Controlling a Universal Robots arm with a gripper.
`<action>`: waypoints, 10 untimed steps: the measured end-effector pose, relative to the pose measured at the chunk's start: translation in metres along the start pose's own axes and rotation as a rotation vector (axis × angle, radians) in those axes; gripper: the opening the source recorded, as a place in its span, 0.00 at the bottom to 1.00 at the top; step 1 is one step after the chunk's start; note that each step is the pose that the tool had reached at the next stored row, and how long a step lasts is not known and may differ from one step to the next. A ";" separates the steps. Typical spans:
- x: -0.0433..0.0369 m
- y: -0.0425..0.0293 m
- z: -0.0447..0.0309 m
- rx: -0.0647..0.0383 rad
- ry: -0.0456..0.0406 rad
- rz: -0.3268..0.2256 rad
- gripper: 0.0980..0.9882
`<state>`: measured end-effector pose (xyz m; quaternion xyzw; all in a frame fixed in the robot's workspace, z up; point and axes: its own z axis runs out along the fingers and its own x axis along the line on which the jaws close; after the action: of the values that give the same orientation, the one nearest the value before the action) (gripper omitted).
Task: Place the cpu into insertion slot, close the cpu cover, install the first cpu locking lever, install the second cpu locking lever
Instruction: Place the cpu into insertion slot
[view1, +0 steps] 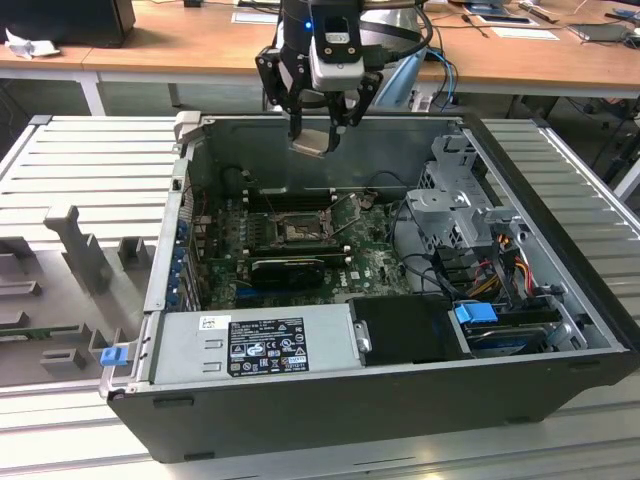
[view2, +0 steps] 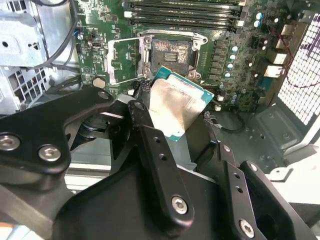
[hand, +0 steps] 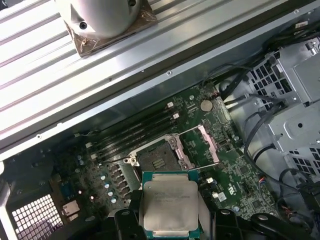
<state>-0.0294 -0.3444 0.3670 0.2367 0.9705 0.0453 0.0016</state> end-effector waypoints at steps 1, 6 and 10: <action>0.0000 0.0000 0.0000 0.000 -0.0009 0.010 0.48; 0.0000 0.0000 0.0003 -0.001 -0.0067 0.075 0.48; 0.0000 0.0000 0.0004 -0.002 -0.0102 0.114 0.48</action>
<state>-0.0294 -0.3444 0.3665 0.2919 0.9554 0.0452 0.0042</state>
